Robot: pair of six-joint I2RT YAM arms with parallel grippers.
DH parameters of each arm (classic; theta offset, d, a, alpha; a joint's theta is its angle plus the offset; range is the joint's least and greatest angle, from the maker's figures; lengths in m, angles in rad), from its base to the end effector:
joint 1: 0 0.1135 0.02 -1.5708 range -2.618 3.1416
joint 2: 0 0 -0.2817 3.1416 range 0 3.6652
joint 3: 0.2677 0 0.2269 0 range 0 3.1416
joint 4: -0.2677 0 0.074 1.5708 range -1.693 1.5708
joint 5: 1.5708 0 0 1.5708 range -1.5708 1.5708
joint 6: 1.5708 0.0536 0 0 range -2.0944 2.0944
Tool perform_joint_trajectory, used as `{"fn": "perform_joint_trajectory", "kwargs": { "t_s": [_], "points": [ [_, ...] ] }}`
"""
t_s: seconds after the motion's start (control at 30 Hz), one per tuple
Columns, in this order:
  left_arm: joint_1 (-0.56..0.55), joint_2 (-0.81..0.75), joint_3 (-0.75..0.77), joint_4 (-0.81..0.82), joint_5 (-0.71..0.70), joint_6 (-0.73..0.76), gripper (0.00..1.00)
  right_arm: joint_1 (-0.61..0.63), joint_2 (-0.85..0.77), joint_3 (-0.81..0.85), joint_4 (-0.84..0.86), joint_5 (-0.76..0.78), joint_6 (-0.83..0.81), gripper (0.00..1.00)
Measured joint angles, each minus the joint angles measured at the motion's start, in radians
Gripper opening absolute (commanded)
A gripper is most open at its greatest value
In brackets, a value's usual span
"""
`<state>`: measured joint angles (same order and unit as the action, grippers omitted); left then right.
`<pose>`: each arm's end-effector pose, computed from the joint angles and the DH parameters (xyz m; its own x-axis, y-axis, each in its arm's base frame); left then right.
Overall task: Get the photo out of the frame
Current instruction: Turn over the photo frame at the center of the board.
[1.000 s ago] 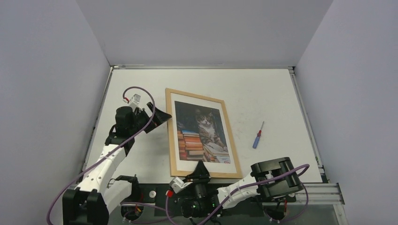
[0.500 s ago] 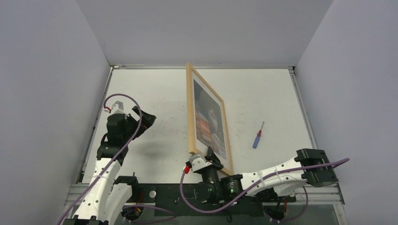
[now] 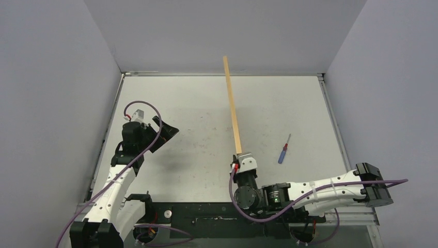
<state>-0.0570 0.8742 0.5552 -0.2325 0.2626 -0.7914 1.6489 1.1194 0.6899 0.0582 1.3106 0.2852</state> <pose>0.1719 -0.0237 0.2520 -0.5638 -0.6559 -0.5019 -0.1783 0.6900 -0.7015 0.0358 0.2063 0.2986 -0.0648 -0.1002 -0.9929 -0.3215 0.9440 -0.0743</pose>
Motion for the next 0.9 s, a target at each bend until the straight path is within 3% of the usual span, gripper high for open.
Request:
{"fn": "perform_joint_trajectory", "kwargs": {
  "t_s": [0.37,0.63,0.9],
  "points": [
    [0.000,0.078,-0.005,0.103,0.139,0.002,0.97,-0.044,-0.075,-0.077,0.104,-0.017,0.229,0.00],
    [0.000,0.226,-0.012,0.163,0.266,0.015,0.97,-0.099,-0.101,-0.232,0.146,-0.017,0.644,0.00],
    [-0.007,0.304,-0.023,0.221,0.316,0.029,0.95,-0.104,-0.053,-0.254,0.059,-0.039,1.010,0.04]
  ]
}}
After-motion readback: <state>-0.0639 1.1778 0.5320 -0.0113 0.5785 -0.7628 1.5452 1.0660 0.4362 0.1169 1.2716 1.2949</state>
